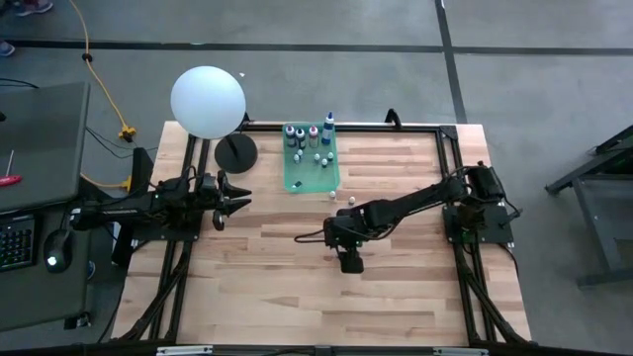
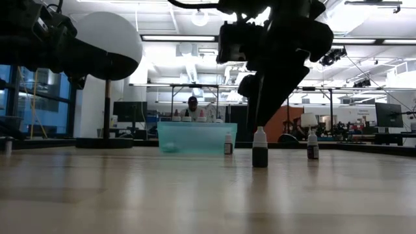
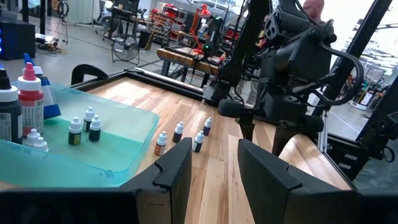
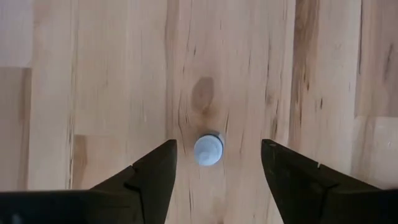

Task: Pick & Place food coloring
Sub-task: Put the small green food coloring bottle into the blue bin

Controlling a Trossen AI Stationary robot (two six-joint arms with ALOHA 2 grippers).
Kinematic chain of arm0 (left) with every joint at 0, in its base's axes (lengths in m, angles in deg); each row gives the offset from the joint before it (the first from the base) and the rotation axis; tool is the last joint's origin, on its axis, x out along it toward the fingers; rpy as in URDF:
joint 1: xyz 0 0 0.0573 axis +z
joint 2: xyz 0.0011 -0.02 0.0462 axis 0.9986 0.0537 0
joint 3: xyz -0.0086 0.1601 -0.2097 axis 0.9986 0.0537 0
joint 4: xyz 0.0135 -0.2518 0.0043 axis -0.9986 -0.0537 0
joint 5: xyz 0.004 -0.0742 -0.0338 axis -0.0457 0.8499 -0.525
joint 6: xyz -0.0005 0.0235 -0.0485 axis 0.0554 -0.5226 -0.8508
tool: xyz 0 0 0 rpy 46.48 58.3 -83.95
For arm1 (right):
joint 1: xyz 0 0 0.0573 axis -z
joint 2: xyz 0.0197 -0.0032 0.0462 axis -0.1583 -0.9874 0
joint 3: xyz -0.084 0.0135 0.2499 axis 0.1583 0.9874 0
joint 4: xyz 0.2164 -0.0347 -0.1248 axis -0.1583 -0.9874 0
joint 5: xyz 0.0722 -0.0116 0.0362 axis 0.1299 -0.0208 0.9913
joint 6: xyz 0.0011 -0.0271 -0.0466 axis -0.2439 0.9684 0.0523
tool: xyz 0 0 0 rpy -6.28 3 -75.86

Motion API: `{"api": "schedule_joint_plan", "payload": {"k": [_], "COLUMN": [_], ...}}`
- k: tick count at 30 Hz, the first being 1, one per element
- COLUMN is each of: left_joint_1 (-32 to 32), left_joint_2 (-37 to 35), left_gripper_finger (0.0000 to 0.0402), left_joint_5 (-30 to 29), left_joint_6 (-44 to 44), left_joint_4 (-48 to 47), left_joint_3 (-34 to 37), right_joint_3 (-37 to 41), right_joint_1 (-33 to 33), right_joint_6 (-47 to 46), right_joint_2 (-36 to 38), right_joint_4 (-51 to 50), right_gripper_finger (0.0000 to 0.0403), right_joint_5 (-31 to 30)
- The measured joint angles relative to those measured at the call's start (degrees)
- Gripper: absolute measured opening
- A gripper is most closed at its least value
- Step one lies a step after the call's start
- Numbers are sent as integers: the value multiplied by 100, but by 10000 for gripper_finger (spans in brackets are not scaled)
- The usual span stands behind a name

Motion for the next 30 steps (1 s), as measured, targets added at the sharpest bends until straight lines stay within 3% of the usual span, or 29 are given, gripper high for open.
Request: {"api": "schedule_joint_plan", "payload": {"k": [20, 30], "left_joint_1": [0, 1], "left_joint_2": [0, 0], "left_gripper_finger": [129, 129], "left_joint_5": [-2, -2], "left_joint_6": [1, -1], "left_joint_4": [2, 0], "left_joint_3": [2, 0], "right_joint_3": [444, 444], "right_joint_1": [-22, -26], "right_joint_6": [-188, -47], "right_joint_2": [0, 0], "right_joint_4": [693, 639], "right_gripper_finger": [224, 198], "right_joint_5": [72, 134]}}
